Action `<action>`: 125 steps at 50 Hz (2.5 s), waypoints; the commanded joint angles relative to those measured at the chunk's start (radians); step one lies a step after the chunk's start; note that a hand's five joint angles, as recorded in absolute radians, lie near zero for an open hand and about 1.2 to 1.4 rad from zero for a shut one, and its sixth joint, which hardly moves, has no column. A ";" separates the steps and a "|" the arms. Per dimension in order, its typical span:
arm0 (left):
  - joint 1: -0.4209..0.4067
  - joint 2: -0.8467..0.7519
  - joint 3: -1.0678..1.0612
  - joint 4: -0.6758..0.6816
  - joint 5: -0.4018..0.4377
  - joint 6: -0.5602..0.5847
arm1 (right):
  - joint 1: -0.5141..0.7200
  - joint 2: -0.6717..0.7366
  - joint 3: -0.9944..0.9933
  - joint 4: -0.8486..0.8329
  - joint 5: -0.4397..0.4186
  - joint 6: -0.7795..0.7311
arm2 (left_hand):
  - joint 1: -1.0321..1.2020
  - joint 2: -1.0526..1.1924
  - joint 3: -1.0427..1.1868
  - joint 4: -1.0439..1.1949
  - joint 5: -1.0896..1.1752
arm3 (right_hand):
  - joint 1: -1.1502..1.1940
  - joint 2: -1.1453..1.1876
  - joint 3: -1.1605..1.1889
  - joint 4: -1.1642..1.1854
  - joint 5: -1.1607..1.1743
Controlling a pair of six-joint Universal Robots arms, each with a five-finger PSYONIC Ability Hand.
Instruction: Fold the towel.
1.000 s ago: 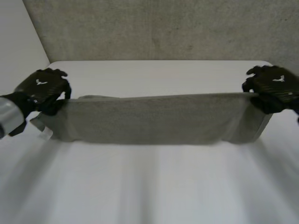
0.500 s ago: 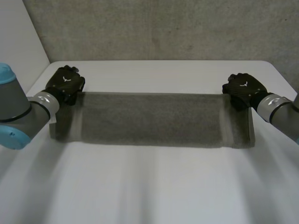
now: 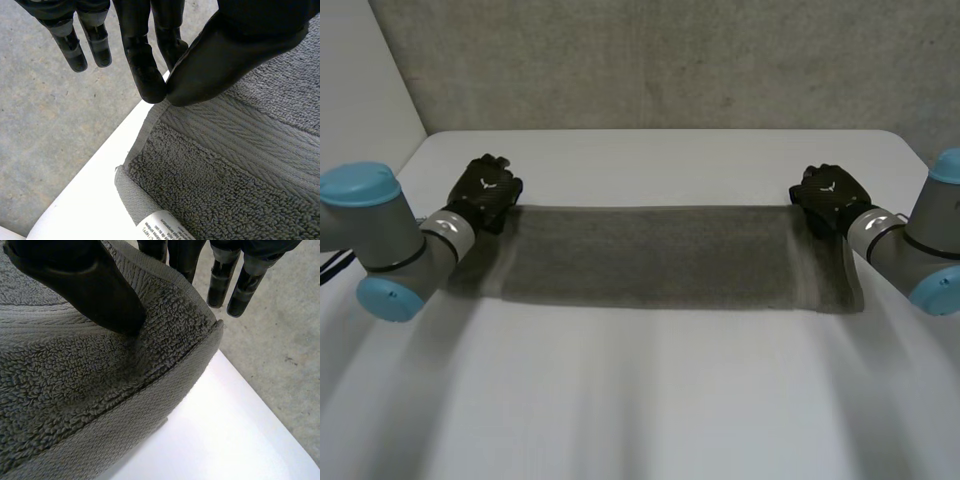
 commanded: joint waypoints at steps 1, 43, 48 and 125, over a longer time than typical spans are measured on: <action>-0.003 0.012 -0.012 0.002 -0.018 0.008 | 0.015 0.001 -0.002 -0.059 0.022 -0.003 | -0.556 -0.641 -0.057 -0.066 -0.648 | -1.067 -1.089 -0.052 -0.076 -1.097; 0.083 0.339 -0.362 0.039 -0.067 0.028 | -0.073 -0.521 0.644 -0.046 -0.045 0.052 | -1.050 -1.134 -0.057 -0.066 -1.141 | -1.115 -1.137 -0.052 -0.076 -1.145; 0.088 0.287 -0.319 0.039 -0.065 0.031 | -0.071 -0.513 0.644 -0.045 -0.052 0.052 | -1.056 -1.140 -0.057 -0.066 -1.147 | -1.115 -1.137 -0.052 -0.076 -1.145; 0.094 0.369 -0.409 0.002 -0.028 -0.014 | -0.481 -0.397 0.448 0.080 -0.125 -0.165 | -1.047 -1.131 -0.057 -0.066 -1.138 | 0.106 0.085 -0.052 -0.076 0.077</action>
